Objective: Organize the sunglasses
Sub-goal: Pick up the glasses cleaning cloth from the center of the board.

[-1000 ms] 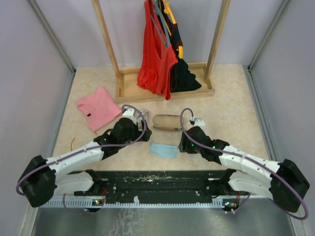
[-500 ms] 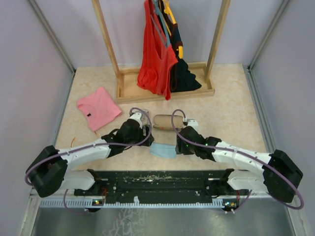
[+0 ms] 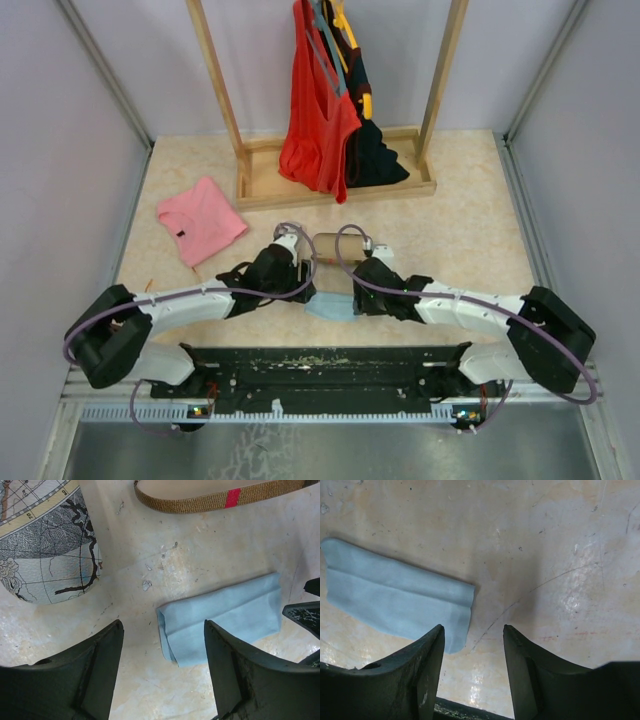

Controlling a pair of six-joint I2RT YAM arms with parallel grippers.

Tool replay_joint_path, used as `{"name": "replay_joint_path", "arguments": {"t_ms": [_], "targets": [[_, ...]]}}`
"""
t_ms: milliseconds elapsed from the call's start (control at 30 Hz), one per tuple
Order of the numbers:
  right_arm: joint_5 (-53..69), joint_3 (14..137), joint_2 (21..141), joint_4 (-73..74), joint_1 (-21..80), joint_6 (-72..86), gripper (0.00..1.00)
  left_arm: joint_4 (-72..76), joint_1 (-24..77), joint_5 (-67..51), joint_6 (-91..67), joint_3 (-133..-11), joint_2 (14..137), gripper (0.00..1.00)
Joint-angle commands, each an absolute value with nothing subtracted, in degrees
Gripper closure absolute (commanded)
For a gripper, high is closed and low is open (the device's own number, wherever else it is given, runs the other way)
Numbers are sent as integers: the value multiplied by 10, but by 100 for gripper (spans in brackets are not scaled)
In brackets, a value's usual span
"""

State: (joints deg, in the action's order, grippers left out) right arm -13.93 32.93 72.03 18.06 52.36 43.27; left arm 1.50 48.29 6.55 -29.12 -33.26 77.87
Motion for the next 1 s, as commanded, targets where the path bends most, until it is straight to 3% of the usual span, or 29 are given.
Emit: {"name": "replay_joint_path", "arguments": {"t_ms": [0, 267, 967], "targets": [[-153, 366, 744, 145, 527, 437, 50, 22, 487, 60, -282, -345, 785, 30], [-142, 349, 744, 122, 507, 444, 54, 25, 488, 52, -278, -355, 812, 33], [-131, 292, 672, 119, 473, 455, 58, -67, 537, 149, -285, -418, 897, 57]]}}
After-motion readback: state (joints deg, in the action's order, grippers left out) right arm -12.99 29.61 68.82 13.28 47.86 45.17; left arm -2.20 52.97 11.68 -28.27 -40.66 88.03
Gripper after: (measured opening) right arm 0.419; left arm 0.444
